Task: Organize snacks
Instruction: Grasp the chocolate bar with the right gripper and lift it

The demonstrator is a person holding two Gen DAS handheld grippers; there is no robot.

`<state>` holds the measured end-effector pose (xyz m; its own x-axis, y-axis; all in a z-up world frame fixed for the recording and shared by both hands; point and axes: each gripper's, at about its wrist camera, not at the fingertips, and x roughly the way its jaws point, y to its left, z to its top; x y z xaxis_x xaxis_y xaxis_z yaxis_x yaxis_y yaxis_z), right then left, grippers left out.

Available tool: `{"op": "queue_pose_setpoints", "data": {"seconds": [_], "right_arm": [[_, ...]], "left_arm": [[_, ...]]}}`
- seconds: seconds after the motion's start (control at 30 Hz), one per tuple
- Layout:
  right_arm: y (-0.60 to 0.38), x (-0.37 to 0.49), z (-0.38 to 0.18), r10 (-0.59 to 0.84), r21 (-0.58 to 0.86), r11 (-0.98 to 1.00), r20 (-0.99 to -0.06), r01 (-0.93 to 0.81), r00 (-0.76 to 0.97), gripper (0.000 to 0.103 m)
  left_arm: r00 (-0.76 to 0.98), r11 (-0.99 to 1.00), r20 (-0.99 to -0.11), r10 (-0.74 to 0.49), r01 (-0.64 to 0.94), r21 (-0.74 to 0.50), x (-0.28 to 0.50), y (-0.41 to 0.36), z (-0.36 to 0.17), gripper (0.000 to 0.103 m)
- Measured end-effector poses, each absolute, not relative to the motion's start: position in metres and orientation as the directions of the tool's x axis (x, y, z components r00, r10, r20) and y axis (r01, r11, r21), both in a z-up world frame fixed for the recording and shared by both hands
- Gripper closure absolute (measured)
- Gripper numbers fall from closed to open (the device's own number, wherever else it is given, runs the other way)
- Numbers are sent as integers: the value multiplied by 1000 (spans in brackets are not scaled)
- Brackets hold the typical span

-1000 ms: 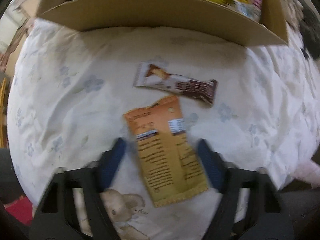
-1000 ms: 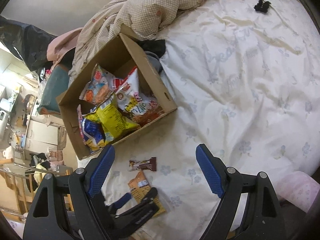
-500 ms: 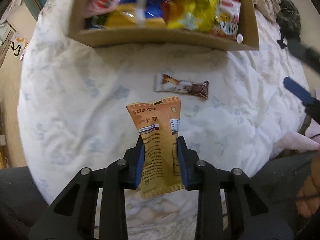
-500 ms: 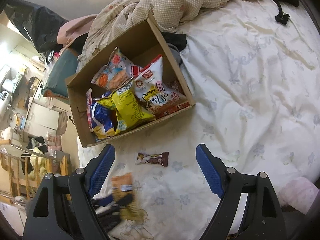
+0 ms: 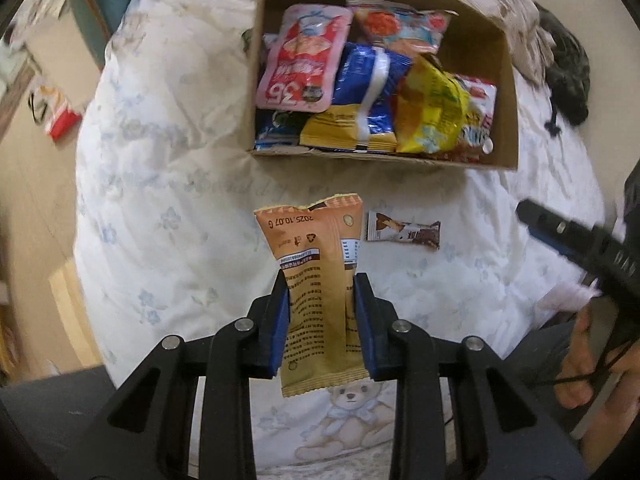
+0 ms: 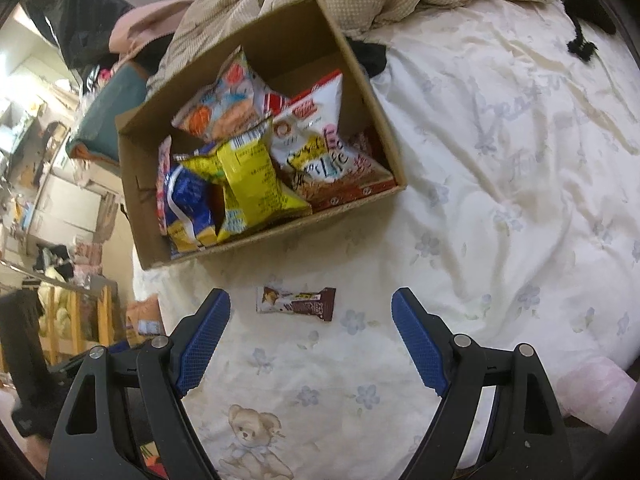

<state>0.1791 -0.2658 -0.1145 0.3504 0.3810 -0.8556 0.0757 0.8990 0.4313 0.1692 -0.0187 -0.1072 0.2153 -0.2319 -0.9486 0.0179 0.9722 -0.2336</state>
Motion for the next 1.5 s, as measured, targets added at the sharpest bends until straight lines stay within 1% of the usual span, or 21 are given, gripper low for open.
{"op": "queue_pose_setpoints", "data": {"seconds": [0.1,0.23,0.3,0.4,0.43,0.47,0.5,0.53,0.73,0.77,0.87,0.97,1.03,1.13,1.2,1.27,1.37,1.5], "right_arm": [[-259,183,-123,375,416,907,-869,68,324,17],[-252,192,-141,403,437,896,-875,81,267,17],[-249,197,-152,431,463,881,-872,102,232,17],[-243,204,-166,430,461,878,-879,132,207,17],[-240,207,-170,429,460,877,-880,139,202,12],[-237,209,-174,430,461,875,-881,148,198,5],[-233,211,-178,429,460,874,-881,155,198,3],[-227,215,-184,418,449,879,-888,160,194,2],[-188,226,-214,325,338,932,-939,133,109,1],[-181,226,-216,280,292,950,-953,112,113,1],[-169,227,-218,209,217,974,-971,60,116,1],[-166,226,-221,179,184,982,-977,31,114,1],[-164,225,-222,162,164,986,-980,15,113,3],[-159,222,-222,110,109,994,-986,-19,124,12],[-159,220,-221,104,101,994,-986,-31,129,15],[-162,217,-220,94,90,995,-987,-38,133,23],[-169,212,-217,97,92,995,-986,-44,138,30],[-175,198,-207,140,136,990,-981,-37,136,33]], "left_arm": [[214,964,-943,-255,-20,-265,174,-13,-111,77],[250,971,-942,-226,-26,-240,179,-12,-106,77],[252,968,-940,-229,-45,-248,181,-9,-107,77],[253,963,-939,-232,-75,-258,184,-3,-107,77],[254,962,-939,-233,-79,-260,184,-2,-107,77],[256,962,-938,-233,-83,-261,184,-2,-107,77],[257,961,-938,-232,-86,-262,184,-1,-107,77],[257,961,-938,-232,-90,-262,184,0,-107,77],[244,962,-942,-230,-91,-258,186,0,-110,77],[242,963,-943,-228,-89,-255,186,-1,-111,77],[237,962,-944,-230,-94,-258,186,0,-112,77],[235,962,-945,-228,-95,-256,186,-1,-113,77],[236,963,-945,-227,-90,-254,186,-3,-113,77],[238,964,-944,-227,-86,-254,186,-4,-112,77],[239,963,-944,-228,-86,-254,186,-3,-112,77],[241,964,-944,-225,-87,-252,185,-3,-112,77],[242,966,-946,-217,-89,-244,185,-2,-113,77],[251,962,-944,-216,-108,-249,185,3,-113,77]]}}
